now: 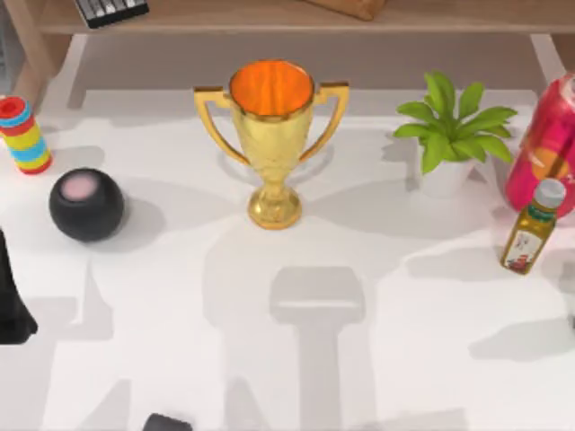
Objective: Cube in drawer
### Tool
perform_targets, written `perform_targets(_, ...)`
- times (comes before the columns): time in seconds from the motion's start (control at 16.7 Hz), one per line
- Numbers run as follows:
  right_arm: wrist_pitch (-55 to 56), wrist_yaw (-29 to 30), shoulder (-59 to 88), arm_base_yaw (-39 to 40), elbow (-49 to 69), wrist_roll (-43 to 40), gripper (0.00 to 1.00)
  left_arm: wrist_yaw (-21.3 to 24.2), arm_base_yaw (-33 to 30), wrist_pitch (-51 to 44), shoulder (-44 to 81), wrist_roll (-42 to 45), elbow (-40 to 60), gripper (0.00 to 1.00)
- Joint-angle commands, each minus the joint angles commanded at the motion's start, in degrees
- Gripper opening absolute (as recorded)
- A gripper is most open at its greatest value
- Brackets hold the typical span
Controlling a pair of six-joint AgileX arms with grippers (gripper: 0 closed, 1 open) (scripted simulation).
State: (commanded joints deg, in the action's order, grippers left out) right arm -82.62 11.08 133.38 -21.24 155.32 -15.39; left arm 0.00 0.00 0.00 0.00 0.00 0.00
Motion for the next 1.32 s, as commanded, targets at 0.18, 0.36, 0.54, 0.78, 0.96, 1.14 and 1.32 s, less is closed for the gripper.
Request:
perform_targets(0.18, -8.19, -4.23, 11.53, -0.47, 5.18, -2.60, 0.00, 0.00, 0.00, 0.00, 0.00, 0.00, 0.00, 1.00)
perform_targets(0.36, -13.05, -8.02, 20.35, -0.31, 9.05, -4.12, 0.00, 0.00, 0.00, 0.00, 0.00, 0.00, 0.00, 1.00)
perform_targets(0.54, -15.06, -10.04, 24.81, -0.21, 10.89, -4.62, 0.00, 0.00, 0.00, 0.00, 0.00, 0.00, 0.00, 1.00)
perform_targets(0.78, -15.22, -10.19, 25.17, -0.22, 11.02, -4.64, 0.00, 0.00, 0.00, 0.00, 0.00, 0.00, 0.00, 1.00)
perform_targets(0.96, -15.22, -10.19, 25.17, -0.22, 11.02, -4.64, 0.15, 0.00, 0.00, 0.00, 0.00, 0.00, 0.00, 1.00)
perform_targets(1.14, -15.22, -10.19, 25.17, -0.22, 11.02, -4.64, 0.38, 0.00, 0.00, 0.00, 0.00, 0.00, 0.00, 1.00)
perform_targets(1.32, -15.22, -10.19, 25.17, -0.22, 11.02, -4.64, 0.60, 0.00, 0.00, 0.00, 0.00, 0.00, 0.00, 1.00)
